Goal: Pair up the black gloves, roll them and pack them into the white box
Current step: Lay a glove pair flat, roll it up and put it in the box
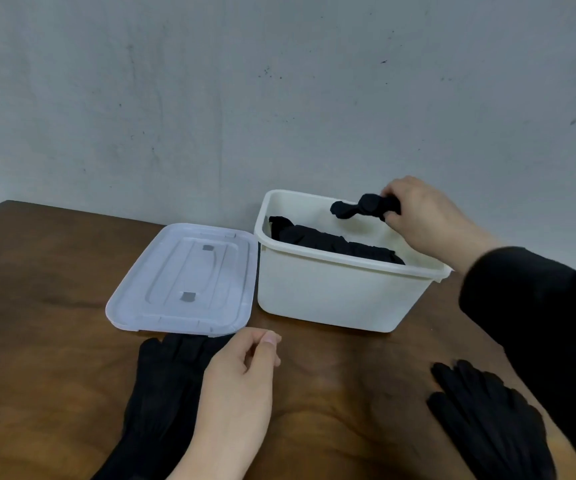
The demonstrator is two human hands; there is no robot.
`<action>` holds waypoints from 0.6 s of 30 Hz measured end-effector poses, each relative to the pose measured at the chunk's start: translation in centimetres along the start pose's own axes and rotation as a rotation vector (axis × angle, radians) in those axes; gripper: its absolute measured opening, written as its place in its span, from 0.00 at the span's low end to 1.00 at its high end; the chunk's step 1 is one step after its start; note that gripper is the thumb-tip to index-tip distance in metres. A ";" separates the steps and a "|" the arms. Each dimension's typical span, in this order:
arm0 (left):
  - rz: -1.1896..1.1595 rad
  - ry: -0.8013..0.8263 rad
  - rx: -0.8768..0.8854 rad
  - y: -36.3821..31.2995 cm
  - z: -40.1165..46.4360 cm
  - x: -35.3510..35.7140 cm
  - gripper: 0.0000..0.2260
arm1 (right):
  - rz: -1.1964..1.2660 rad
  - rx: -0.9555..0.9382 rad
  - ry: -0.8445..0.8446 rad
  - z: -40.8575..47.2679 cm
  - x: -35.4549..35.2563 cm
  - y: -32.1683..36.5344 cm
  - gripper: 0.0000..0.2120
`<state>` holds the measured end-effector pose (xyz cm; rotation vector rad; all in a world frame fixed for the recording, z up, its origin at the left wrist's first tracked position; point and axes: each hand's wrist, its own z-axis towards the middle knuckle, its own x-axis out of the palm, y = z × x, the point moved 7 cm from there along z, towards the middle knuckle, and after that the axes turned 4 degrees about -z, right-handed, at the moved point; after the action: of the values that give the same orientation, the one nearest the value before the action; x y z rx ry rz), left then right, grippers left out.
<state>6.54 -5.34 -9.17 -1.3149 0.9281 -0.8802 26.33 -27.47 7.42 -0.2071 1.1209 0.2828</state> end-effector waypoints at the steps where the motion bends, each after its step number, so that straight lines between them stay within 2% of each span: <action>1: 0.005 0.004 0.002 0.0 0.0 0.0 0.10 | -0.029 -0.010 0.031 0.7 1.2 -0.2 0.09; 4: 0.018 0.017 0.012 -0.1 0.1 0.0 0.10 | -0.134 -0.015 0.170 1.7 5.1 -0.5 0.10; 7: 0.025 0.023 0.013 -0.1 0.2 0.1 0.10 | -0.232 -0.025 0.383 1.4 7.6 -0.6 0.11; 9: 0.030 0.023 0.012 0.0 0.2 0.2 0.10 | -0.214 -0.007 0.508 1.0 7.6 -0.5 0.12; 11: 0.029 0.024 0.012 0.0 0.2 0.2 0.10 | -0.165 0.016 0.528 0.7 6.3 -0.2 0.11; 12: 0.023 0.025 0.010 0.0 0.2 0.2 0.10 | -0.124 0.033 0.471 0.7 5.0 0.1 0.10; 13: 0.021 0.029 0.010 -0.1 0.2 0.2 0.10 | -0.060 0.062 0.345 0.6 3.2 0.4 0.12; 16: 0.040 0.042 0.018 -0.3 0.1 0.3 0.10 | 0.263 0.100 -0.155 -3.0 -2.9 2.7 0.11; 18: 0.077 0.066 0.033 -0.4 0.0 0.4 0.10 | 0.428 0.037 -0.322 -8.0 -4.9 5.5 0.09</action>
<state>6.66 -5.77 -8.80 -1.2204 1.0049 -0.8798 15.71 -25.32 8.35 0.1132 0.8405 0.6521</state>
